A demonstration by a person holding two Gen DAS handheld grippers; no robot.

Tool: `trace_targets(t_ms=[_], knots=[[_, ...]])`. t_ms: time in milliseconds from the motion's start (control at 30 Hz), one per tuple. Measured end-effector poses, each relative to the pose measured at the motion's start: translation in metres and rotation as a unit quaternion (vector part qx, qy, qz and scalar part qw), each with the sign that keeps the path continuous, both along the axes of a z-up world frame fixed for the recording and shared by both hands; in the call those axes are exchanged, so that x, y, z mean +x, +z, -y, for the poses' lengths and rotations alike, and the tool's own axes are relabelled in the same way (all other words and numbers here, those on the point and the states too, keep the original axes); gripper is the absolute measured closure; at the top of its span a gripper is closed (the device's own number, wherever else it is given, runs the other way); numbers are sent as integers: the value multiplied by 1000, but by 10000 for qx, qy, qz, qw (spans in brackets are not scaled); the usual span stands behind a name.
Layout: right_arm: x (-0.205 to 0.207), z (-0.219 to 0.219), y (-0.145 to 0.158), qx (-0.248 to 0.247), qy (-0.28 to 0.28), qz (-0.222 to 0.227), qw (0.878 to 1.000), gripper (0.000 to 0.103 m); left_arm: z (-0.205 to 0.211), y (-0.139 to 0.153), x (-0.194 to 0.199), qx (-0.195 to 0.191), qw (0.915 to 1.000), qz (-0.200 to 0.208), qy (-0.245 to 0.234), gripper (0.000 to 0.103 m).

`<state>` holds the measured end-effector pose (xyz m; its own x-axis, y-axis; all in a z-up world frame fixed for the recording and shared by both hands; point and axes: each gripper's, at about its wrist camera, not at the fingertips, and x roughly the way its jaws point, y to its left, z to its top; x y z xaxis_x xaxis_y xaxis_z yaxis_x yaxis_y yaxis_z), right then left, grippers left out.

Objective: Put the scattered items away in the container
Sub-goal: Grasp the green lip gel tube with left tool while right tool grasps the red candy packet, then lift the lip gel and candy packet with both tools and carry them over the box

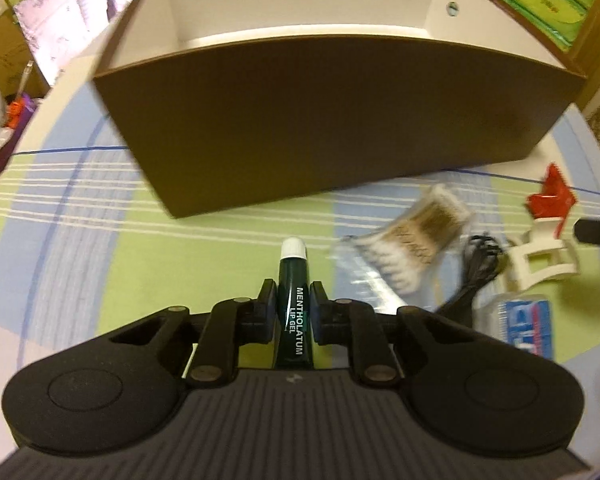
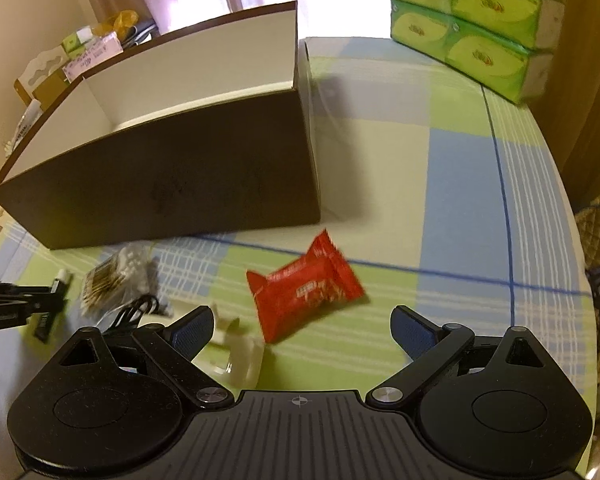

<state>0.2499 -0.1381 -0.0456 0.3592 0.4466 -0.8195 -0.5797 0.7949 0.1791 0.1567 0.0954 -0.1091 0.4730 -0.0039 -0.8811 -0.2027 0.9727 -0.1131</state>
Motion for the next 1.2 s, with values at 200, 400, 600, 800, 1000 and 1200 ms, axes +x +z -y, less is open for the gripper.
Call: trace_targets(t_ms=[200, 400, 600, 800, 1000, 1200], knots=[[10, -11, -8, -127, 251, 235, 9993, 4, -20, -1, -7, -26, 9998, -39, 170, 89], [17, -19, -18, -288, 763, 318, 9962, 32, -20, -1, -6, 39, 9999, -53, 93, 89], [18, -16, -24, -330, 1115, 287, 9928, 47, -16, -1, -3, 49, 9999, -53, -69, 89], [1, -5, -25, -525, 1294, 226, 9900, 52, -5, 0, -8, 32, 9988, -14, -490, 89], [-24, 16, -21, -640, 1237, 76, 9902, 53, 9, 2, -18, -9, 9969, -16, -787, 89], [-51, 35, -16, -733, 1215, -127, 9898, 53, 29, 6, -34, -47, 9934, -130, -1141, 90]])
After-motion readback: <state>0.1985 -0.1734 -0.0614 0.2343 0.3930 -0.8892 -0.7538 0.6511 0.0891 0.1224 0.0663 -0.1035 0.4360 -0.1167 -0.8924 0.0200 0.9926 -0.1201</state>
